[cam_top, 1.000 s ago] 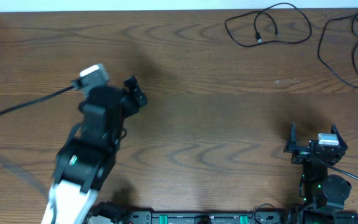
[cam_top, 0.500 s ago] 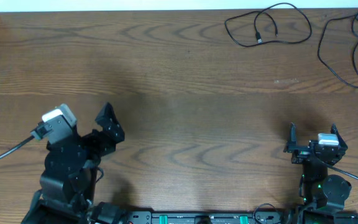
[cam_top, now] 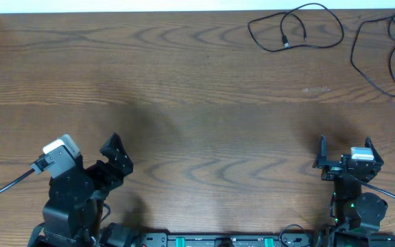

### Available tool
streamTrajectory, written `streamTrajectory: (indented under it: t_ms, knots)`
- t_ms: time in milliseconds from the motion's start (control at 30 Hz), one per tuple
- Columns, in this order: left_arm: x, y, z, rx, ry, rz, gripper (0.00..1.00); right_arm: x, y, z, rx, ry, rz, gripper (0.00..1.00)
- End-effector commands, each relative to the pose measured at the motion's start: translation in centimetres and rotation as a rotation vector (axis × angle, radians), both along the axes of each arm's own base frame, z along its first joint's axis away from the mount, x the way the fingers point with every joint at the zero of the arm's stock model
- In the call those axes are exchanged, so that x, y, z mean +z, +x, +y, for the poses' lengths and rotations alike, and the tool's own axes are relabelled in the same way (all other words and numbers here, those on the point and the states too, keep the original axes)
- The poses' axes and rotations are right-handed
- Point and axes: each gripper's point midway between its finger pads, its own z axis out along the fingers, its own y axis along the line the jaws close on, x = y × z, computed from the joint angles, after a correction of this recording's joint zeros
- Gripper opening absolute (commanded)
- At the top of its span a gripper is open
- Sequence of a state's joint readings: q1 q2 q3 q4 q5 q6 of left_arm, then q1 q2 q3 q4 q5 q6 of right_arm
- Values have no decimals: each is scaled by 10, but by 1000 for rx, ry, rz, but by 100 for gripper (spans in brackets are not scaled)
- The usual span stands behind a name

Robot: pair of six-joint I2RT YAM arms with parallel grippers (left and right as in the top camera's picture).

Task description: Untangle cables

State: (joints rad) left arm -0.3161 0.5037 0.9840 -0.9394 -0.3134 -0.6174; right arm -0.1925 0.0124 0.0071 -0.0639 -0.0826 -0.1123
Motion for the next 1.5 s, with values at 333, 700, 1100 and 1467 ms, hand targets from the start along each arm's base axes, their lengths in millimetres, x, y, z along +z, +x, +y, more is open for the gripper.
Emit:
streamTrajectory:
  t_ms: [333, 700, 1100, 1467]
  knots:
    - [-33, -29, 11, -35, 123, 192, 98, 0, 0, 0, 1, 11, -2, 99]
    - [-34, -29, 3, -71, 97, 194, 98, 0, 0, 0, 1, 10, -2, 99]
    - [-22, -30, 16, -101, 246, 108, 98, 0, 0, 0, 1, 10, -2, 99]
    - [-44, -36, 52, 127, 277, -94, 98, 0, 0, 0, 1, 10, -2, 99]
